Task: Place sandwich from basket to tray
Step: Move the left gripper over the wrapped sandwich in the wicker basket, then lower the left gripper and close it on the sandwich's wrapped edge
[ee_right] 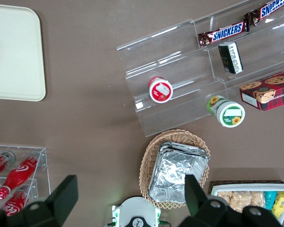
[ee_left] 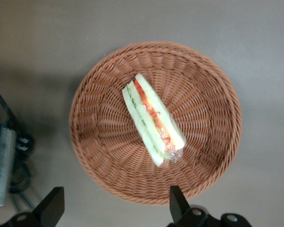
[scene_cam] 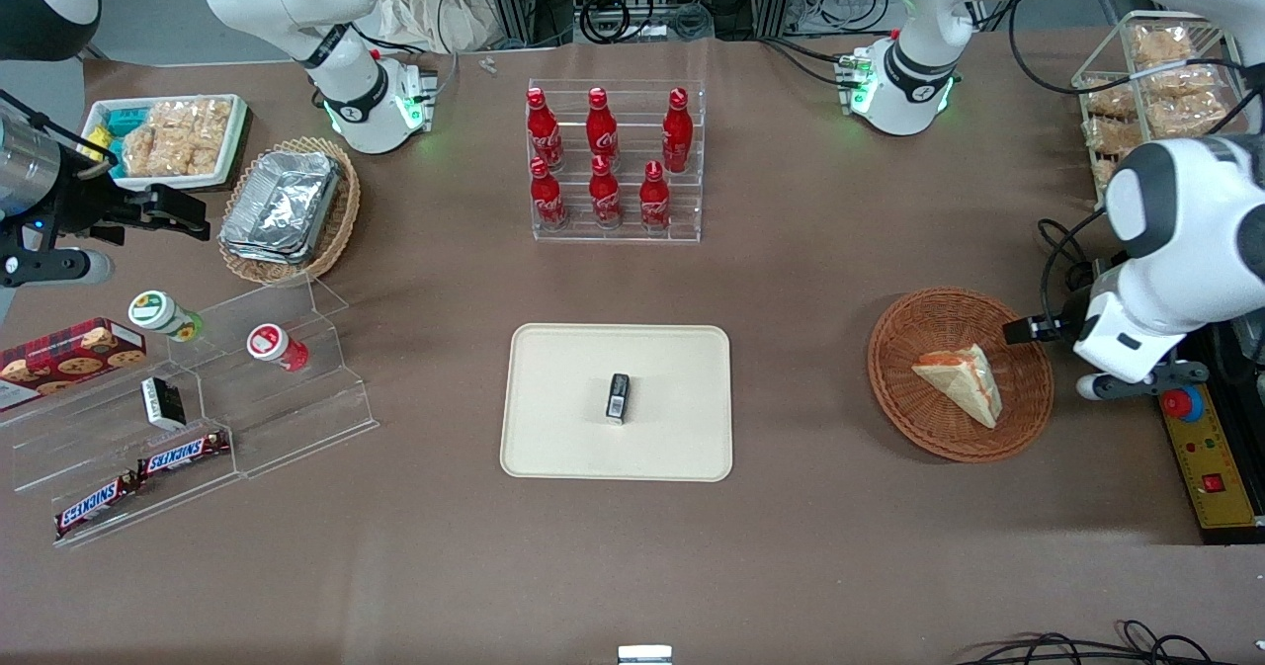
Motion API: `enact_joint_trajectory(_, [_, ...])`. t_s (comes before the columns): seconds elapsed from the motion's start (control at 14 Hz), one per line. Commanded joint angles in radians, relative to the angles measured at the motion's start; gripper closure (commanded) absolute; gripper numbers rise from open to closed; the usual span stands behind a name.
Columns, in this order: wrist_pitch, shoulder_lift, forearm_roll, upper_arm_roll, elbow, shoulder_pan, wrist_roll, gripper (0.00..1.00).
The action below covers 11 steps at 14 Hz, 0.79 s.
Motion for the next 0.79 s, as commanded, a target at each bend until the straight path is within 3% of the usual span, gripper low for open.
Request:
enact_joint_trajectory(0.0, [0.055,-0.011,0.005,-0.002,-0.06,-0.009,-0.224,0.0])
enact_joint_trajectory(0.71, [0.342,0.101,-0.053,-0.005,-0.157,-0.023,-0.464,0.0])
